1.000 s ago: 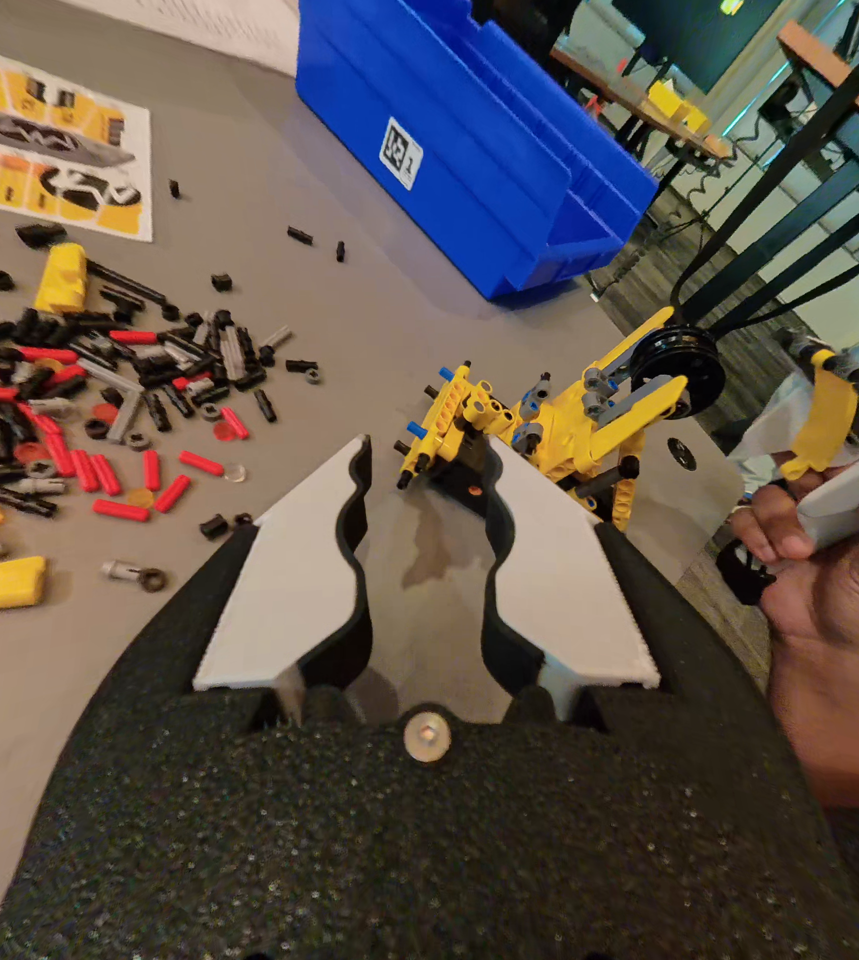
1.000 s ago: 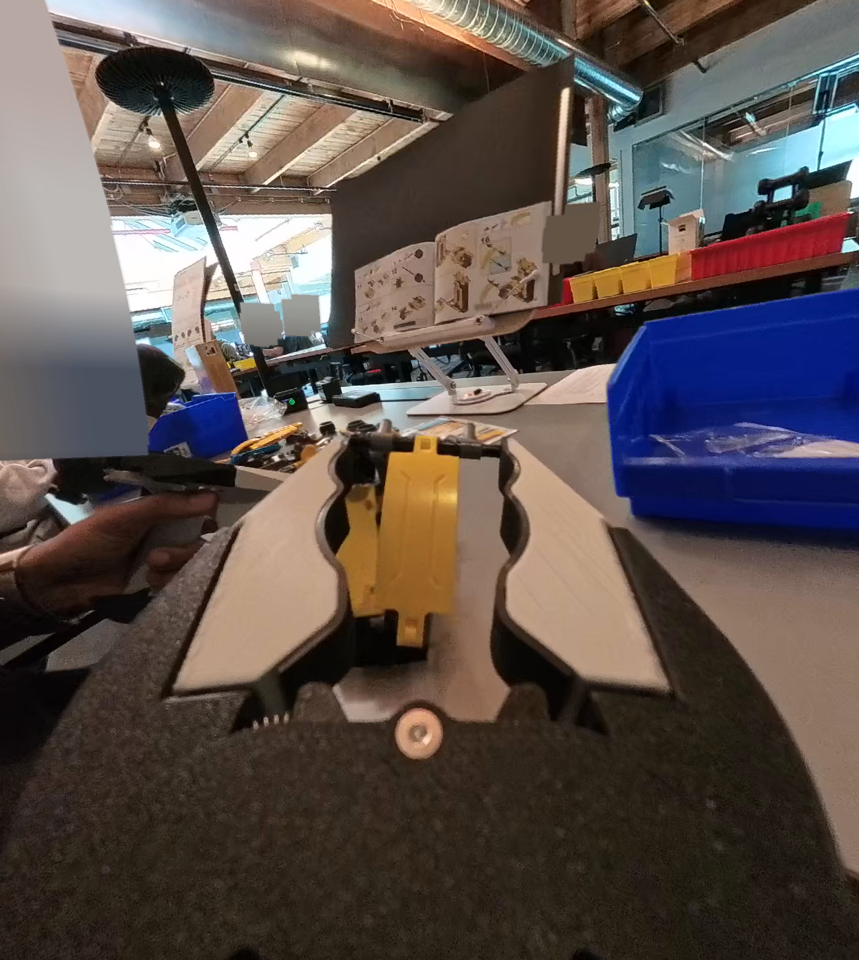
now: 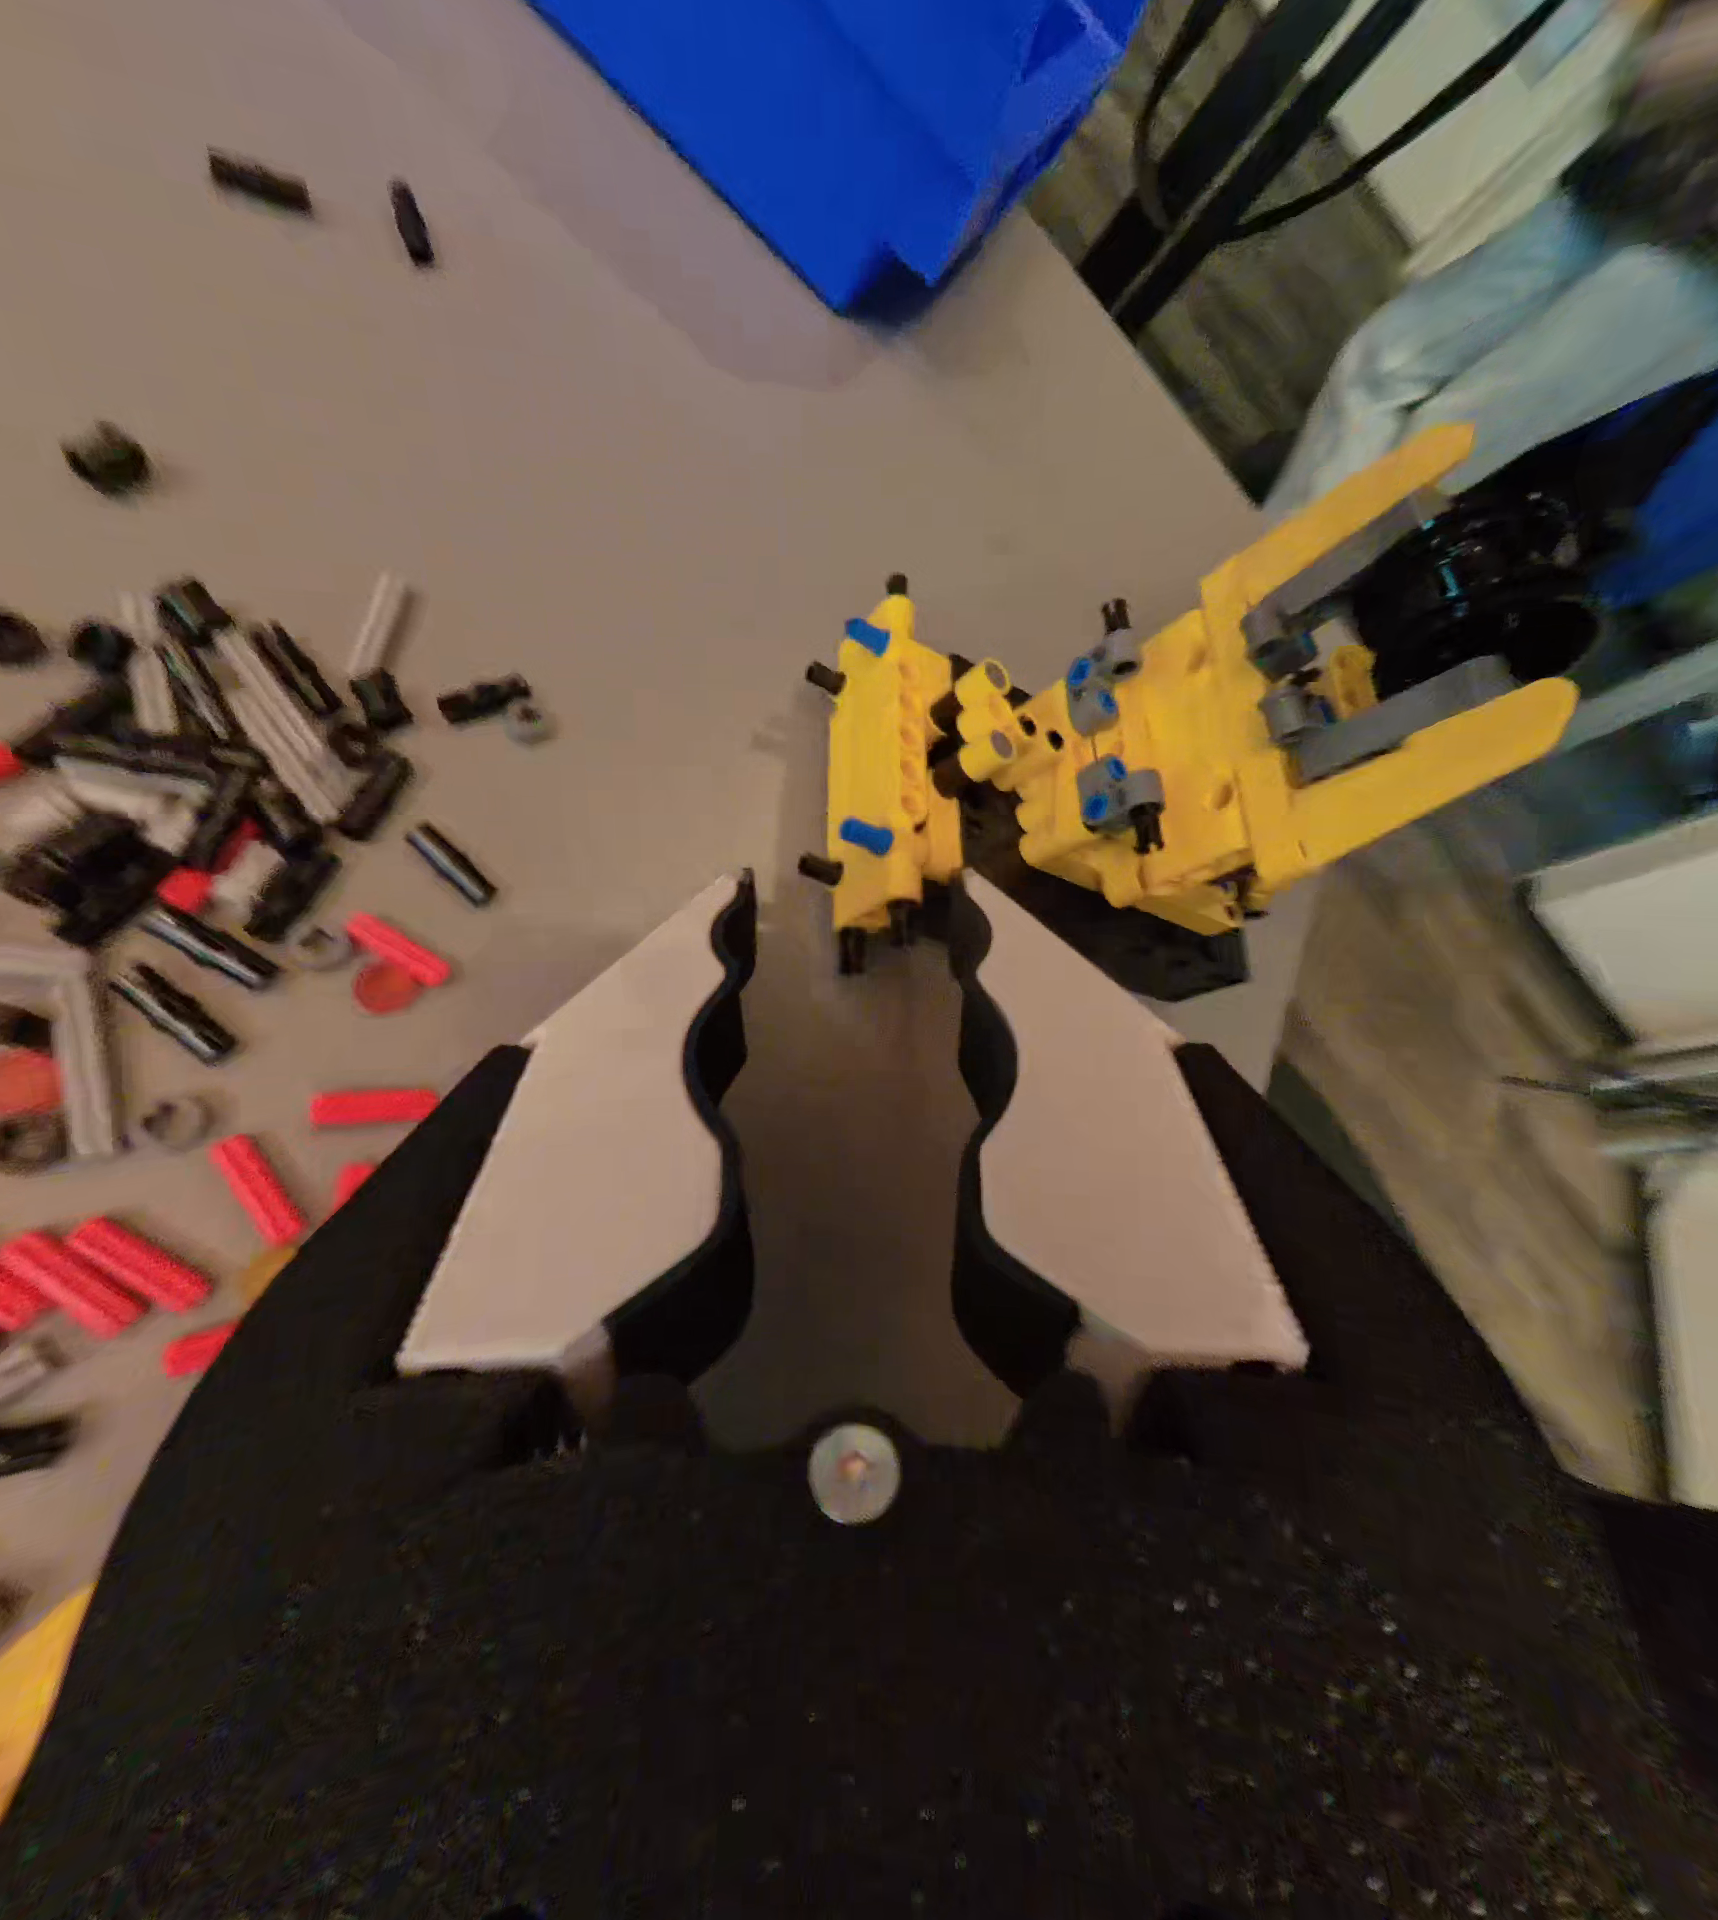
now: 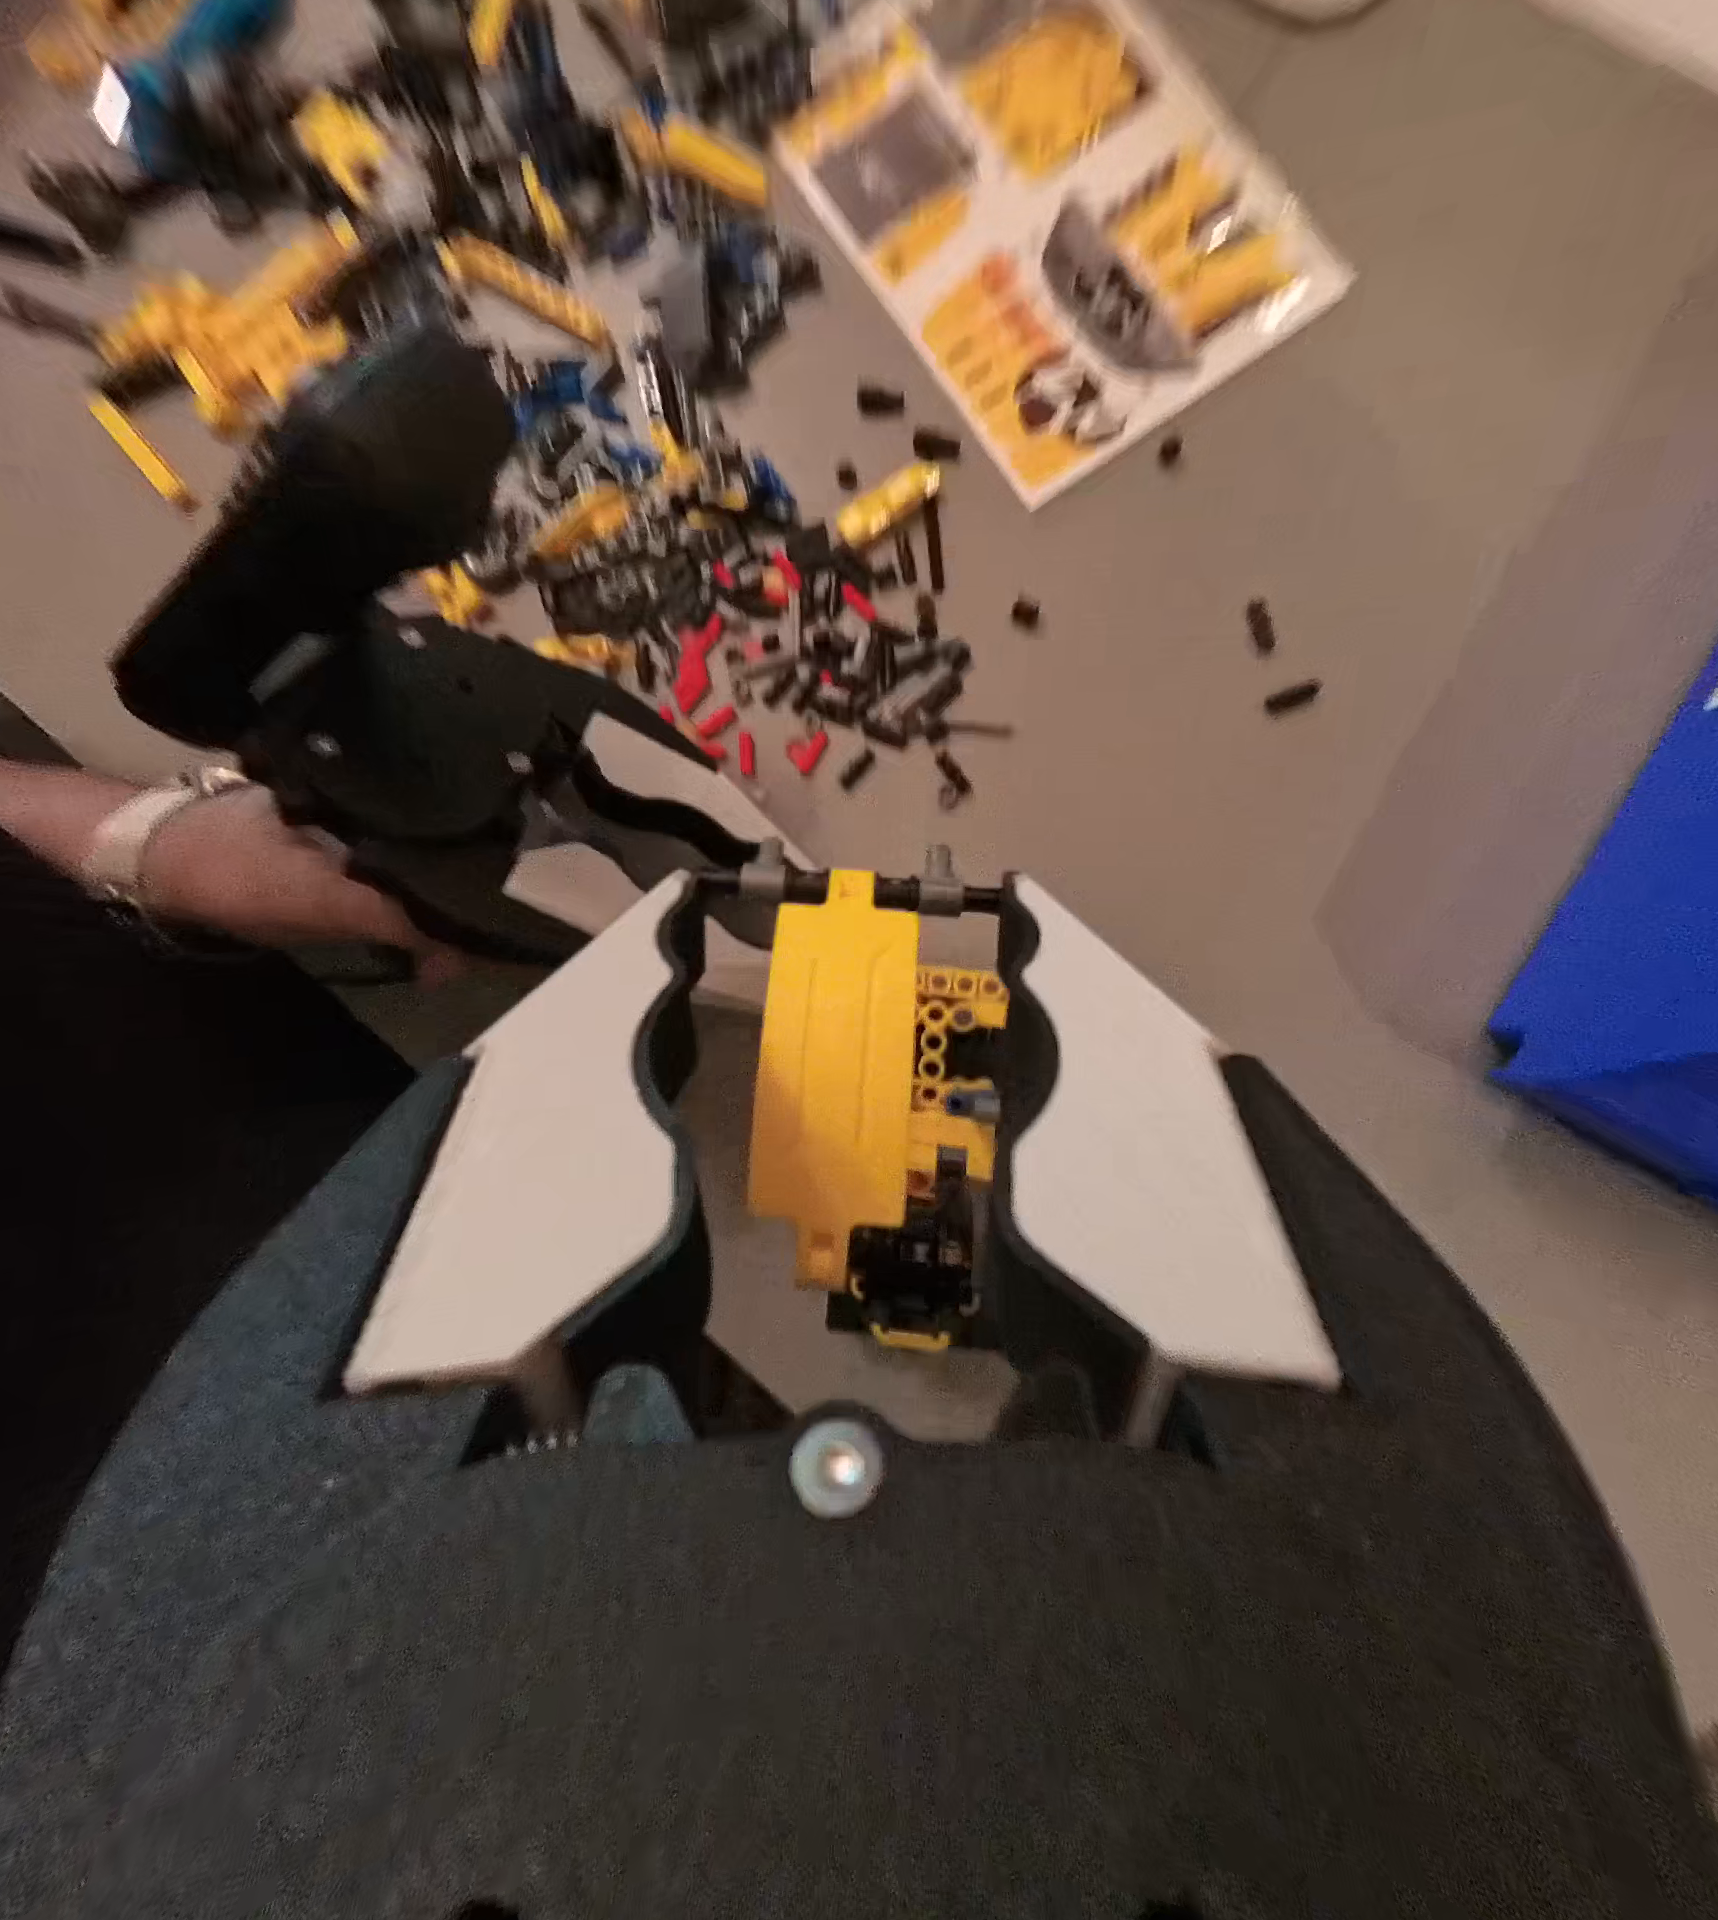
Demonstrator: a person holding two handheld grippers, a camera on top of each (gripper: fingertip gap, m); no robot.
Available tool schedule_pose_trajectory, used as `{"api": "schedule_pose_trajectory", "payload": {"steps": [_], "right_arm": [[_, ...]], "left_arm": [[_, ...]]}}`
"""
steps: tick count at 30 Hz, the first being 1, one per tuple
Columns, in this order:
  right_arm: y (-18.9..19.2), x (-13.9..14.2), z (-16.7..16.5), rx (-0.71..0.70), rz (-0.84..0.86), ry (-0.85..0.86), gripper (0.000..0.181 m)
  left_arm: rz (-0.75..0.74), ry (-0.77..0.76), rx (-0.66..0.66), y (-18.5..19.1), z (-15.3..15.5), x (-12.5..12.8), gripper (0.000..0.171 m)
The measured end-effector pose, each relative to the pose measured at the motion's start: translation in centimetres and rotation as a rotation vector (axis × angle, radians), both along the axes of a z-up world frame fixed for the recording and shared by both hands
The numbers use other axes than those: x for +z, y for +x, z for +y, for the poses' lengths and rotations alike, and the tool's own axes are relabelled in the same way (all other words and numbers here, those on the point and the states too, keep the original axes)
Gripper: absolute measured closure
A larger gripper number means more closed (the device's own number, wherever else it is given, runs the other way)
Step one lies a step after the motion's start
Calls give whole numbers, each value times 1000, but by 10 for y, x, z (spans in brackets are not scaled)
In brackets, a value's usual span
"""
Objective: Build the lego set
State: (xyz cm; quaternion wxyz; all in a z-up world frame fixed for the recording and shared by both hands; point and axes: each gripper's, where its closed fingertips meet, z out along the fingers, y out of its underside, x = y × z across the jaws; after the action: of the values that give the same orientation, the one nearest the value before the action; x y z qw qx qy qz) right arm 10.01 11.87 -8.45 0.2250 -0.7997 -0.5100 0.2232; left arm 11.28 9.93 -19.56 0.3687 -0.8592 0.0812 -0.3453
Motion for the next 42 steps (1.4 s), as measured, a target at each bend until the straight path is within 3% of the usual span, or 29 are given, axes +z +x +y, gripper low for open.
{"api": "schedule_pose_trajectory", "payload": {"steps": [2,8,12,31,38,42], "right_arm": [[1,-18,-2,25,-130,-48,125],[14,-58,-4,106,-442,-112,125],[36,-71,-6,147,-597,-106,125],[49,-99,-9,225,-840,-110,125],[47,-100,-11,213,-845,-131,125],[48,-101,-11,215,-851,-140,125]], "left_arm": [[-62,-16,-27,5,-7,2,142],[-34,-20,-156,28,-26,0,145],[-117,-8,-123,21,-23,9,145],[-99,10,-45,2,-17,12,146],[-209,-45,0,-5,-12,15,150],[-201,-42,-5,-5,-12,15,150]]}}
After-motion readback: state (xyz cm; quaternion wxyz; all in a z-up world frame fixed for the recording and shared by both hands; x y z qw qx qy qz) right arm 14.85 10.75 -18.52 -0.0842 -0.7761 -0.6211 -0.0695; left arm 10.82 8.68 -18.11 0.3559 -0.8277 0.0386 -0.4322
